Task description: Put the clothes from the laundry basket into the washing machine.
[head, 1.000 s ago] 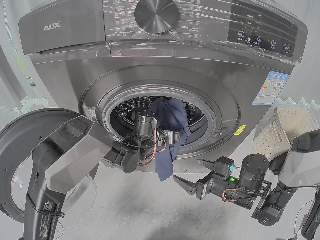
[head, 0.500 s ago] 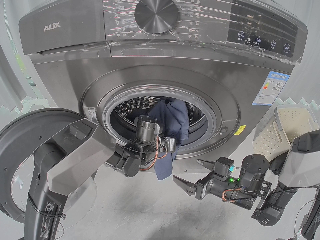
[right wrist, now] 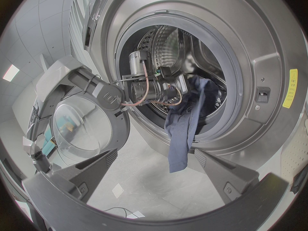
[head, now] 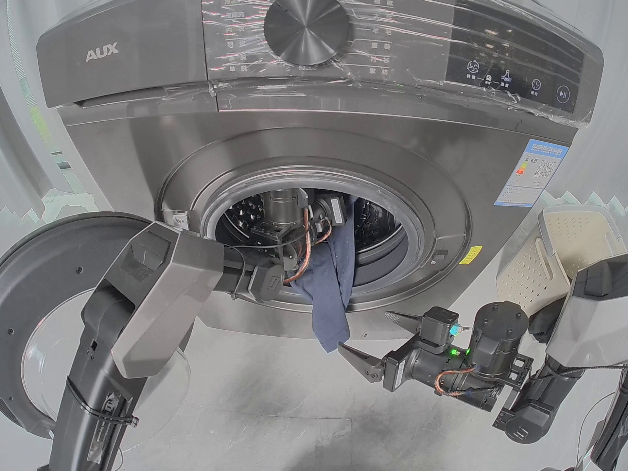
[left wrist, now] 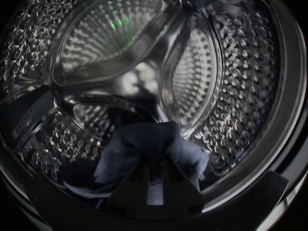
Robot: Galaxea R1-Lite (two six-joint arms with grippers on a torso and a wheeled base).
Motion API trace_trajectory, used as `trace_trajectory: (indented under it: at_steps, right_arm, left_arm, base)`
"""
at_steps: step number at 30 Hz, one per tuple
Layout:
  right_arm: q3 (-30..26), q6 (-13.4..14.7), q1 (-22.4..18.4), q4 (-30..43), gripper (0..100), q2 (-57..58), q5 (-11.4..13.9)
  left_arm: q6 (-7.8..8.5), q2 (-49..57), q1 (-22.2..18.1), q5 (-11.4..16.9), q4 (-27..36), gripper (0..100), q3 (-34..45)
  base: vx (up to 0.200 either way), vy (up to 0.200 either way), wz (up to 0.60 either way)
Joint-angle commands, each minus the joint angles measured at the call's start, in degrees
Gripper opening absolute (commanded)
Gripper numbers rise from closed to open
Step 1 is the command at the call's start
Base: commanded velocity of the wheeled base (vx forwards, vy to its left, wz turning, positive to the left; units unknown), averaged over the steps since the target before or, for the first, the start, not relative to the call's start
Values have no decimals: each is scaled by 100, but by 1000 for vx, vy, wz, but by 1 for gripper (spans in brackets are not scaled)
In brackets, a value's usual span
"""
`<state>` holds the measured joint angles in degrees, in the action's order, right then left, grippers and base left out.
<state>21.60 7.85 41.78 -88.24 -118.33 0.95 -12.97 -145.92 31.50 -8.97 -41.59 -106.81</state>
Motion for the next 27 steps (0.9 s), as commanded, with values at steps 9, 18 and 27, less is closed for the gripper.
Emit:
trace_trajectory:
  at_steps: [9, 18, 27]
  right_arm:
    - [11, -3, -12, -1, 100, 3, 2]
    - [11, -12, -20, -1, 100, 38, 2]
    - [11, -12, -12, -1, 100, 47, 2]
  left_arm:
    - [5, -270, -65, -70, -68, 100, 38]
    - [260, 758, 269, 493, -51, 100, 2358]
    - [401, 705, 269, 502, -77, 100, 2675]
  base:
    - [0, 0, 0]
    - [0, 0, 0]
    - [0, 0, 0]
